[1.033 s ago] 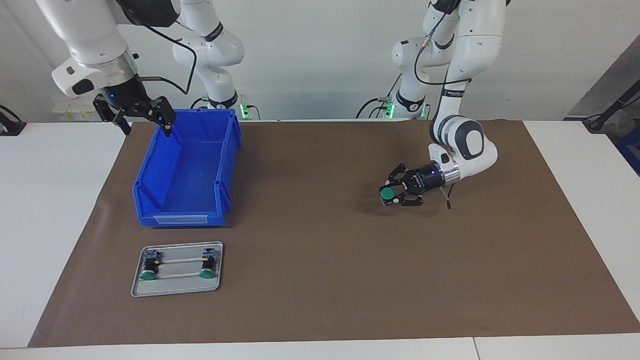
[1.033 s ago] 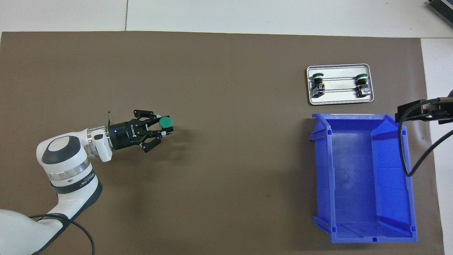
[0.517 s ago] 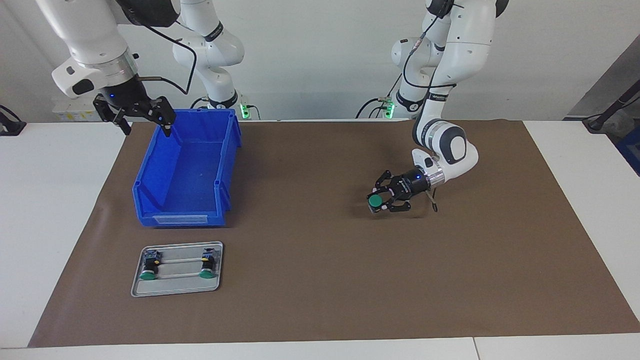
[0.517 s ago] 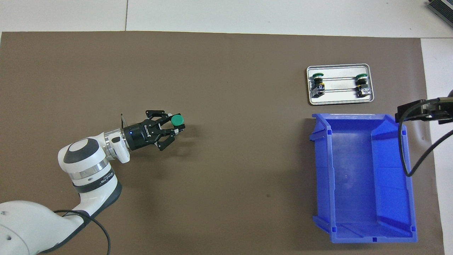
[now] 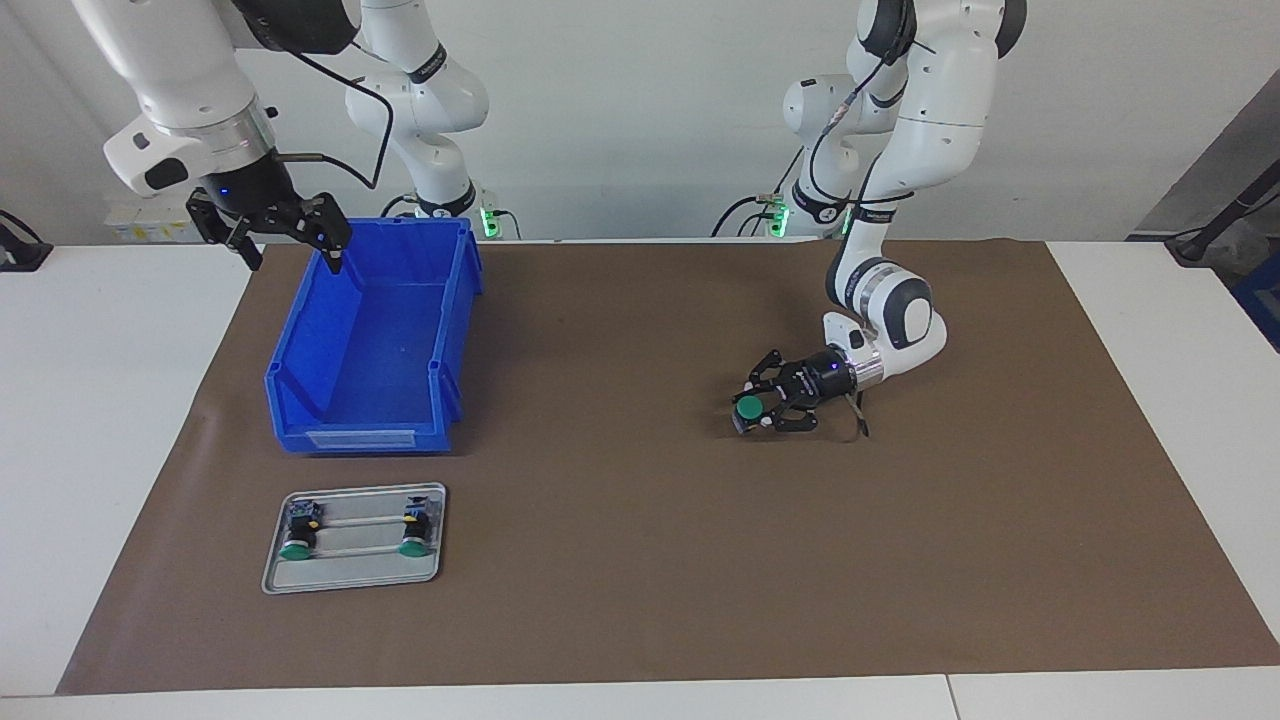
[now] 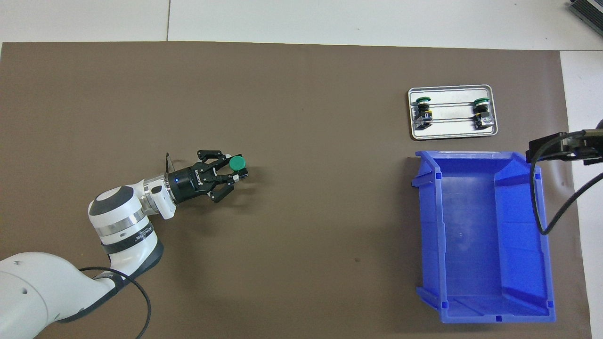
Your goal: Place and press button with both arms
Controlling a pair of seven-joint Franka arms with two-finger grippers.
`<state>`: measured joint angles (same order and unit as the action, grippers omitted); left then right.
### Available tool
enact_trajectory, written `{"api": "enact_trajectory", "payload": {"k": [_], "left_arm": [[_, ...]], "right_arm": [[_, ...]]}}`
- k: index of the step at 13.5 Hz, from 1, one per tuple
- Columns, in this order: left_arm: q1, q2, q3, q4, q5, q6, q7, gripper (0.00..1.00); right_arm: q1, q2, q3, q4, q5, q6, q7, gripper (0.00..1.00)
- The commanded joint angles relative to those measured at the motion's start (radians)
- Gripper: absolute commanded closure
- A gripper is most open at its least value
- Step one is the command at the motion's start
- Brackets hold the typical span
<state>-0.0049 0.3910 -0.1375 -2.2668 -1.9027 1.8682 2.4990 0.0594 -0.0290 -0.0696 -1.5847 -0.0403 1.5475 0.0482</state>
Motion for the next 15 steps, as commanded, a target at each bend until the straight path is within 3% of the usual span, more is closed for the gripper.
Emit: {"api": "enact_trajectory", "payload": {"k": [1, 5, 13, 15], "left_arm": [[-0.001, -0.023, 0.004, -0.057, -0.012, -0.027, 0.055, 1.00], [0.006, -0.035, 0.004, -0.118, 0.005, -0.041, 0.115, 1.00], [0.000, -0.035, 0.006, -0.114, 0.005, -0.024, 0.113, 1.00], [0.003, -0.035, 0.006, -0.114, 0.007, -0.023, 0.113, 0.90]], "right_arm": [[-0.010, -0.012, 0.010, -0.009, 0.007, -0.007, -0.017, 0.00], [-0.010, -0.012, 0.010, -0.009, 0.007, -0.007, -0.017, 0.00], [-0.010, -0.012, 0.010, -0.009, 0.007, -0.007, -0.016, 0.00], [-0.010, -0.012, 0.010, -0.009, 0.007, -0.007, -0.016, 0.00]]}}
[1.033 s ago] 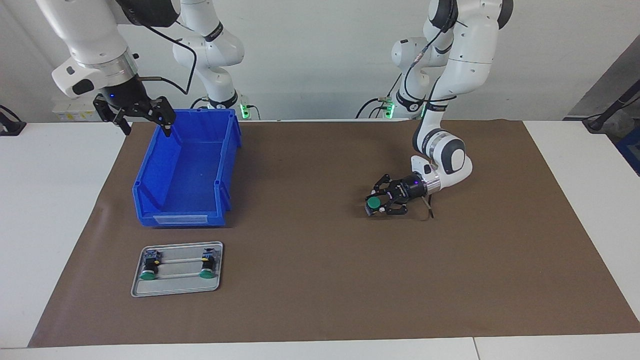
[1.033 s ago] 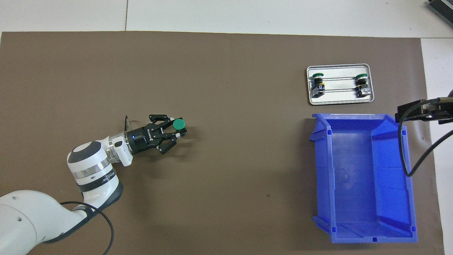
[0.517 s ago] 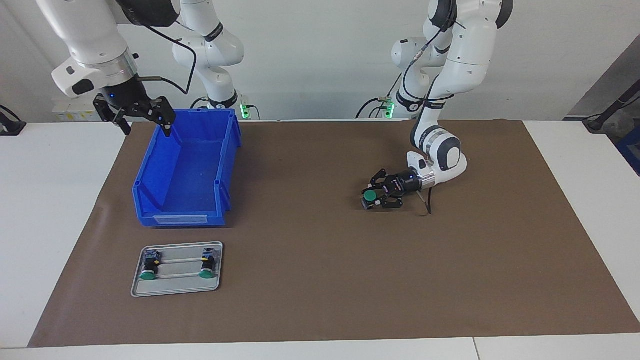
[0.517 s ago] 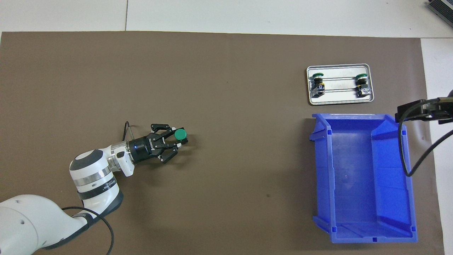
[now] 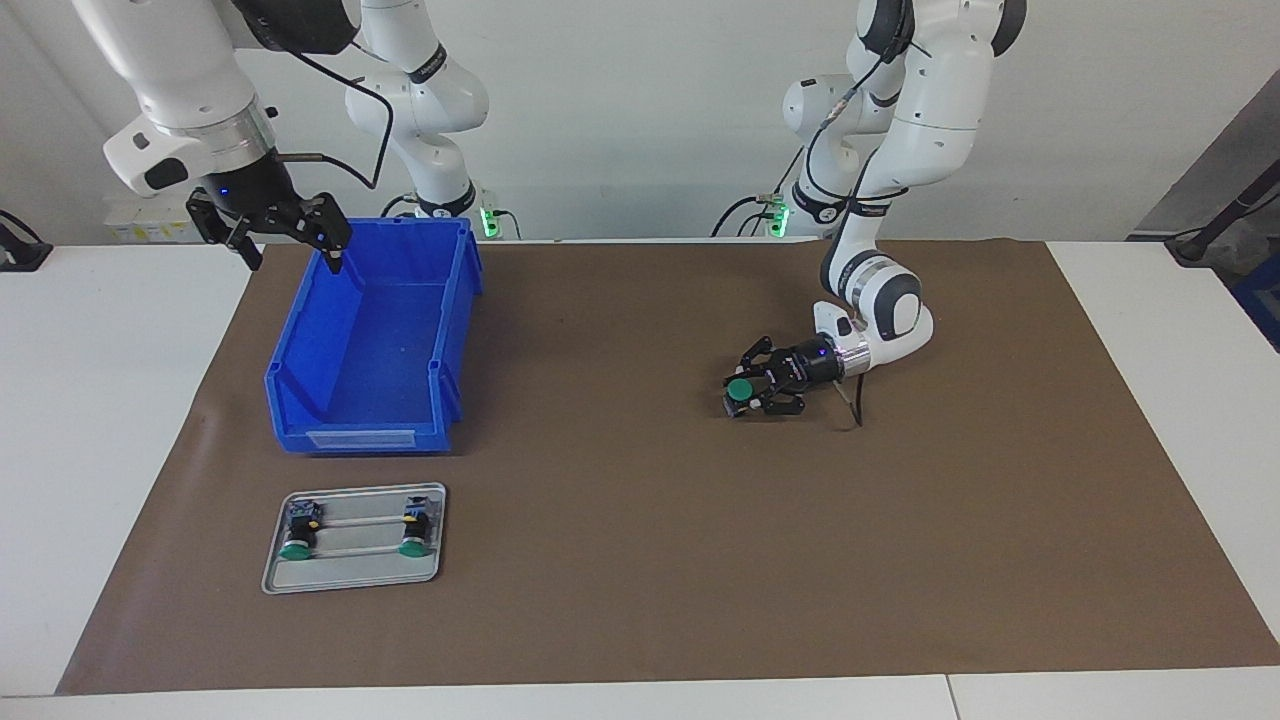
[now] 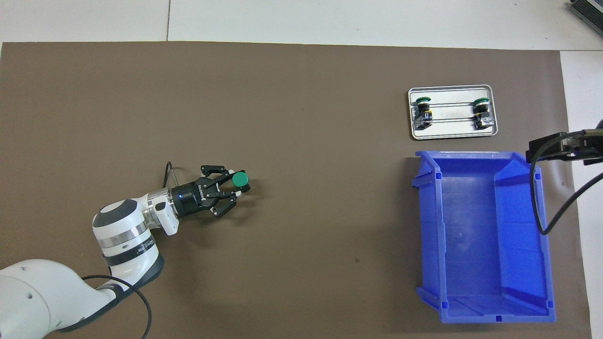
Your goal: Place and press button with both arms
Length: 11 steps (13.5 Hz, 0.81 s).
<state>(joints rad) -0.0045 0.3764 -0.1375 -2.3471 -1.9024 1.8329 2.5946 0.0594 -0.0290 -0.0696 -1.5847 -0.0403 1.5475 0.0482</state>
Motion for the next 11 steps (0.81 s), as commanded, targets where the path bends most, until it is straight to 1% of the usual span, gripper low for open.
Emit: {"api": "enact_trajectory", "payload": {"k": [1, 3, 5, 6, 9, 10, 11], "left_arm": [[0.003, -0.020, 0.006, -0.034, 0.006, 0.013, 0.018, 0.87], [0.006, -0.020, 0.006, -0.034, 0.006, 0.013, 0.019, 0.83], [0.004, -0.020, 0.006, -0.034, 0.006, 0.013, 0.019, 0.76], [0.006, -0.020, 0.006, -0.034, 0.006, 0.013, 0.019, 0.71], [0.008, -0.020, 0.006, -0.034, 0.006, 0.012, 0.015, 0.63], [0.008, -0.022, 0.006, -0.034, 0.006, 0.013, 0.013, 0.57], [0.008, -0.020, 0.006, -0.034, 0.006, 0.013, 0.013, 0.54]], "right_arm": [[-0.010, -0.012, 0.010, -0.009, 0.007, -0.007, -0.017, 0.00], [-0.010, -0.012, 0.010, -0.009, 0.007, -0.007, -0.016, 0.00], [-0.010, -0.012, 0.010, -0.009, 0.007, -0.007, -0.017, 0.00], [-0.010, -0.012, 0.010, -0.009, 0.007, -0.007, -0.018, 0.00], [-0.010, -0.012, 0.010, -0.009, 0.007, -0.007, -0.016, 0.00], [-0.010, -0.012, 0.010, -0.009, 0.007, -0.007, -0.016, 0.00], [-0.010, -0.012, 0.010, -0.009, 0.007, -0.007, -0.016, 0.00]]}}
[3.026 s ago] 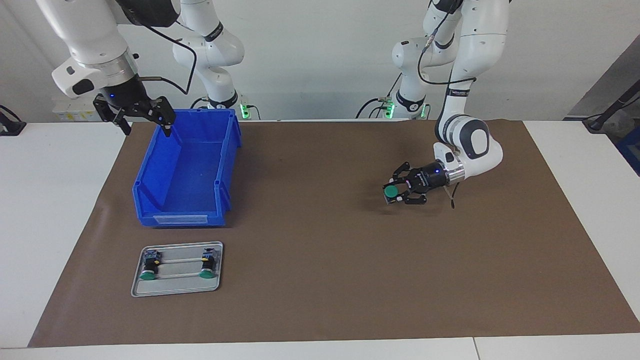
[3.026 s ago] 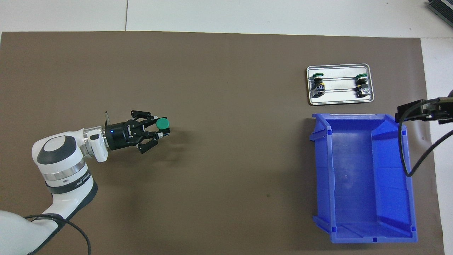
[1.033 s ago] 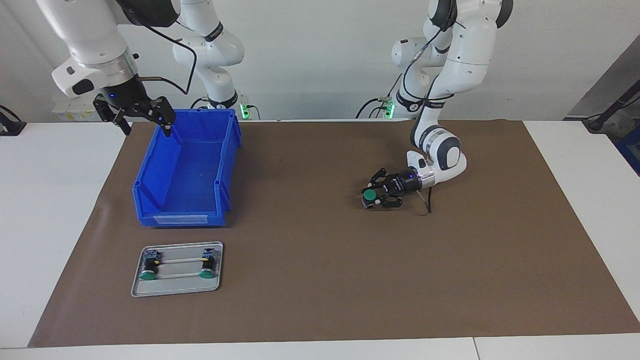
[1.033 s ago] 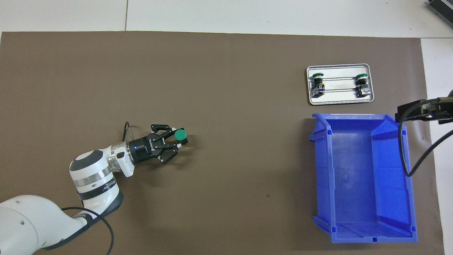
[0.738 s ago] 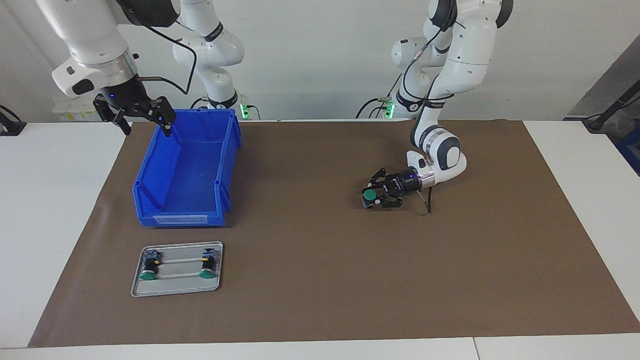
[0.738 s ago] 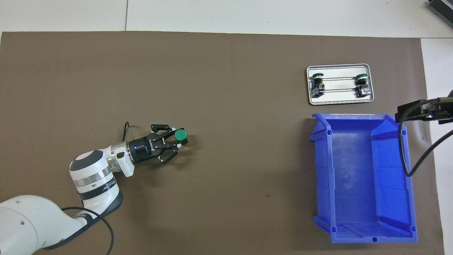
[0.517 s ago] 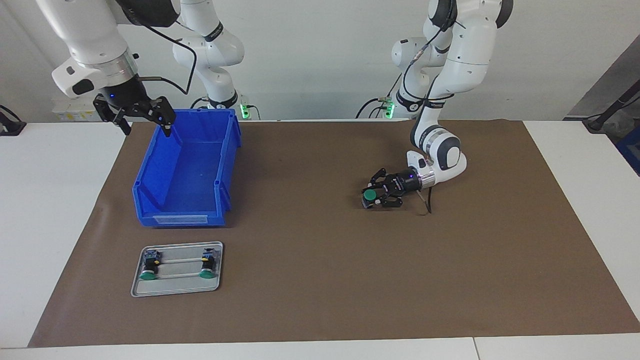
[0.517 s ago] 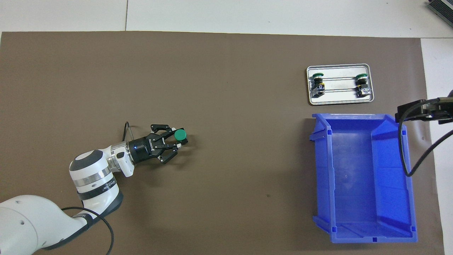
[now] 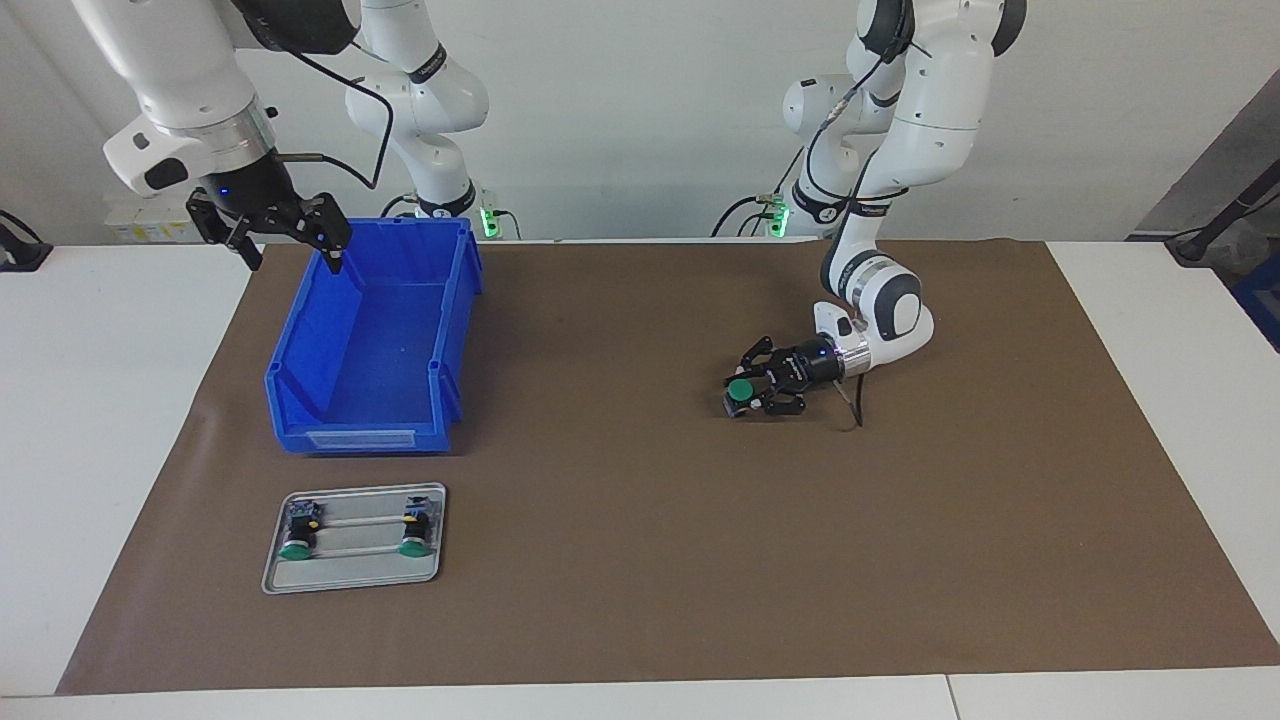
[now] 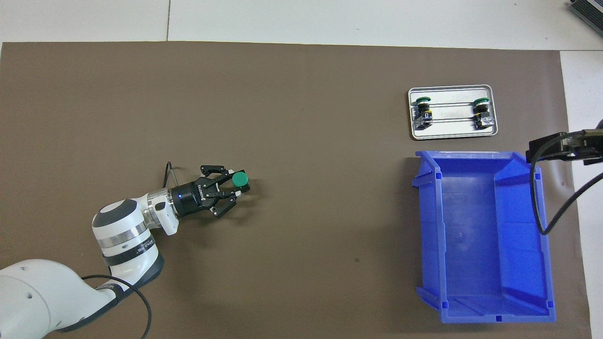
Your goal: Place and press button with both arms
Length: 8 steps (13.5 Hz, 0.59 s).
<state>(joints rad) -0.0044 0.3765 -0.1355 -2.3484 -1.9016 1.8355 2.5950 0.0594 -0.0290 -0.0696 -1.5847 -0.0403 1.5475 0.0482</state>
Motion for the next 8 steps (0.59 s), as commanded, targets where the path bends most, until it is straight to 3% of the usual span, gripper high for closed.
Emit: {"api": "enact_trajectory", "payload": {"k": [1, 2, 6, 7, 8], "left_arm": [[0.009, -0.021, 0.004, -0.032, 0.006, 0.010, 0.011, 0.48], [0.011, -0.021, 0.004, -0.032, 0.006, 0.010, 0.011, 0.37], [0.012, -0.022, 0.004, -0.032, 0.006, 0.010, 0.010, 0.32], [0.011, -0.022, 0.004, -0.032, 0.006, 0.010, 0.010, 0.26], [0.011, -0.022, 0.004, -0.032, 0.006, 0.010, 0.008, 0.07]], "right_arm": [[-0.010, -0.012, 0.010, -0.009, 0.007, -0.007, -0.017, 0.00], [-0.010, -0.012, 0.010, -0.009, 0.007, -0.007, -0.016, 0.00], [-0.010, -0.012, 0.010, -0.009, 0.007, -0.007, -0.017, 0.00], [-0.010, -0.012, 0.010, -0.009, 0.007, -0.007, -0.016, 0.00], [-0.010, -0.012, 0.010, -0.009, 0.007, -0.007, -0.016, 0.00]]}}
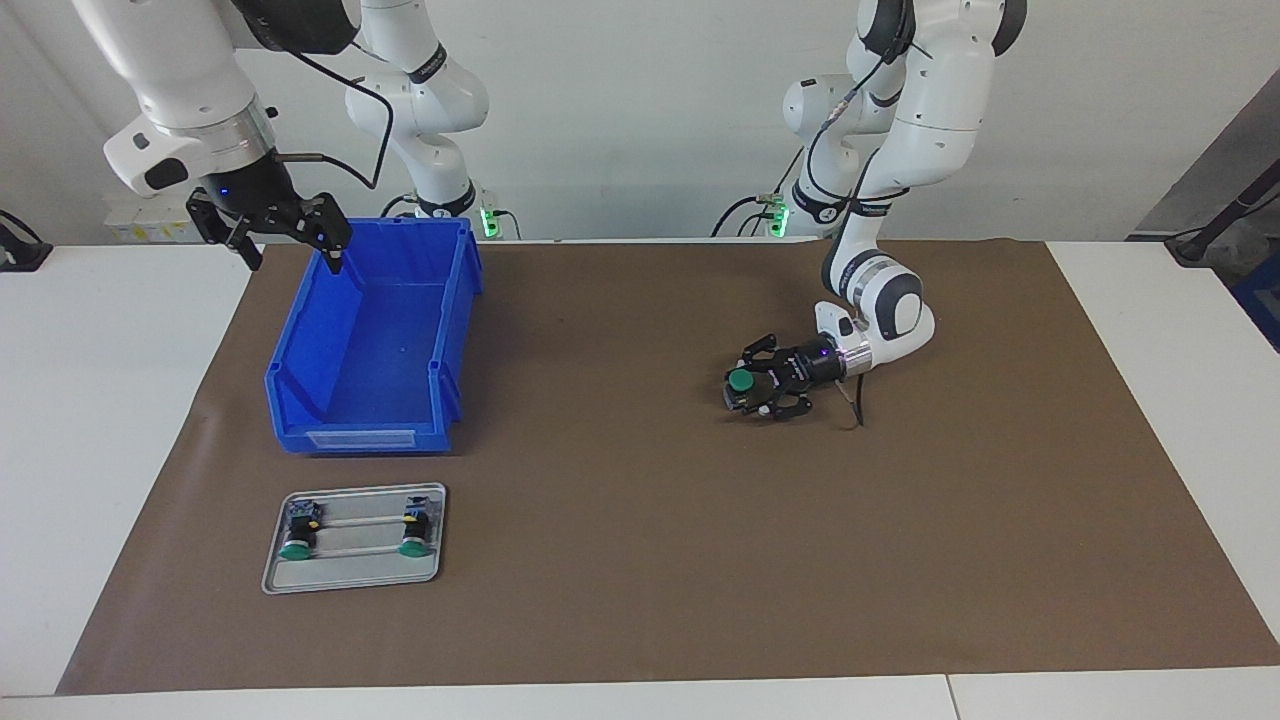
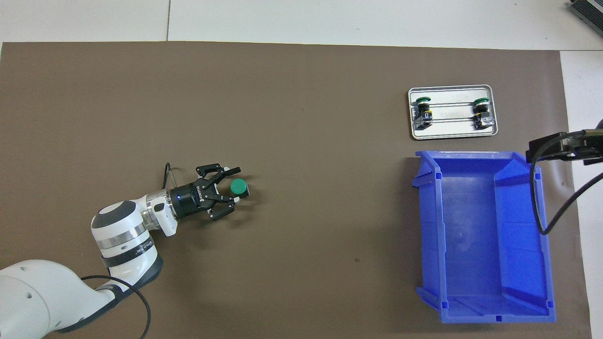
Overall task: Place and press button with both arms
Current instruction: 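Lower the green button onto the table and open the left gripper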
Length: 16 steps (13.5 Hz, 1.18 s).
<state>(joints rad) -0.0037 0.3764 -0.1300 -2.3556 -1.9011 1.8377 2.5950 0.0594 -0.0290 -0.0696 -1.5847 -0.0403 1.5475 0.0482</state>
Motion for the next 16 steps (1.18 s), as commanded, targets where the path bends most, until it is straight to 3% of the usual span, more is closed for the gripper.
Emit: {"api": "enact_trajectory", "payload": {"k": [1, 16], "left_arm": [[0.008, -0.022, -0.002, -0.027, 0.005, 0.008, 0.007, 0.03], [-0.018, -0.034, -0.002, -0.083, 0.010, 0.018, 0.023, 0.02]], "right_arm": [[-0.010, -0.012, 0.010, -0.009, 0.007, -0.007, -0.016, 0.00], [-0.010, -0.012, 0.010, -0.009, 0.007, -0.007, -0.017, 0.00]]}}
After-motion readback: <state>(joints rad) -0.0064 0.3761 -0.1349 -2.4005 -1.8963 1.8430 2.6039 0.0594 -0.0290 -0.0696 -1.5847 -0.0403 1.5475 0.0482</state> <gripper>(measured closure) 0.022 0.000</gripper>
